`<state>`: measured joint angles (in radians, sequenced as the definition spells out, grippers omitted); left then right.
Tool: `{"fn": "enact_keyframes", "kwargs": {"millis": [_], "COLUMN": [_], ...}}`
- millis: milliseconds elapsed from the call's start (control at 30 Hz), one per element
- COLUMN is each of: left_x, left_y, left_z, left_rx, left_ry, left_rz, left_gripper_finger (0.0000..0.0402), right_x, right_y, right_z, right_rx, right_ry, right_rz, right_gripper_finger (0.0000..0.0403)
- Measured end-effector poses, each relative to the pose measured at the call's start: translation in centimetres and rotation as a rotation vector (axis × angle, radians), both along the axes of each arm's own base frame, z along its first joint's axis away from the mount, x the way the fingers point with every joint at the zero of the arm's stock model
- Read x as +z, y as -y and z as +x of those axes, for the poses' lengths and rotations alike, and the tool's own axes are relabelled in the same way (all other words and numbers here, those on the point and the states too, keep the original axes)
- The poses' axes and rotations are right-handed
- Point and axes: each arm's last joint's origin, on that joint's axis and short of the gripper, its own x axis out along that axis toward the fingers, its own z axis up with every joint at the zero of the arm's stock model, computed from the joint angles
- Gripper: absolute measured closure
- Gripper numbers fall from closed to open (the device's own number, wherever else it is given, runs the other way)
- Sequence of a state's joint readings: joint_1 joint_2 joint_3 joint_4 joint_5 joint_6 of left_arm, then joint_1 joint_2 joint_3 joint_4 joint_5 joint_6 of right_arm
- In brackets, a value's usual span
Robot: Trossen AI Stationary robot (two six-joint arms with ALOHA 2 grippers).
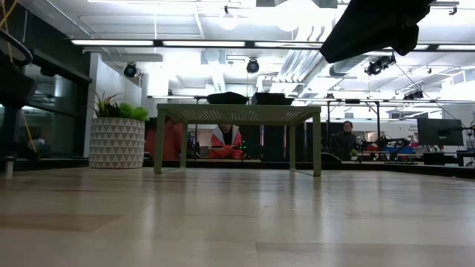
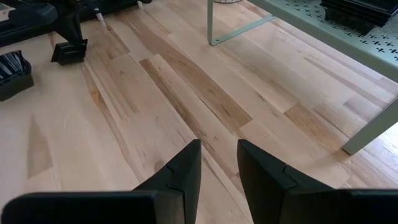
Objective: Pick & Place Mini shaped plates
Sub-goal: Stack the square plate on top of the square plate on the shelf
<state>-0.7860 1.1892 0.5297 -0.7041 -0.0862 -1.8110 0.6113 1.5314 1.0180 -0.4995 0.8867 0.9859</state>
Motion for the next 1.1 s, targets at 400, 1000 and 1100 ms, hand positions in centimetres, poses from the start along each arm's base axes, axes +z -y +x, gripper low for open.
{"fn": "enact_keyframes", "kwargs": {"millis": [400,1000,1100], "left_x": [0.1,3.4,3.9], "left_y": [0.0,0.5,0.5], "left_z": [0.0,1.6,1.7], "left_rx": [-0.007,-0.006,0.004], "left_ry": [0.005,0.26,0.287], "left_rz": [-0.004,0.15,0.184], "left_gripper_finger": [0.0398,0.0401,0.0401], "right_x": [0.0,0.2,0.4], "right_y": [0.0,-0.2,-0.3], "right_z": [0.0,0.3,0.6], "right_rx": [0.0,-0.003,-0.007], "right_ry": [0.0,0.043,0.077], "right_rz": [-0.001,0.032,0.058], "right_gripper_finger": [0.0305,0.0304,0.0304]}}
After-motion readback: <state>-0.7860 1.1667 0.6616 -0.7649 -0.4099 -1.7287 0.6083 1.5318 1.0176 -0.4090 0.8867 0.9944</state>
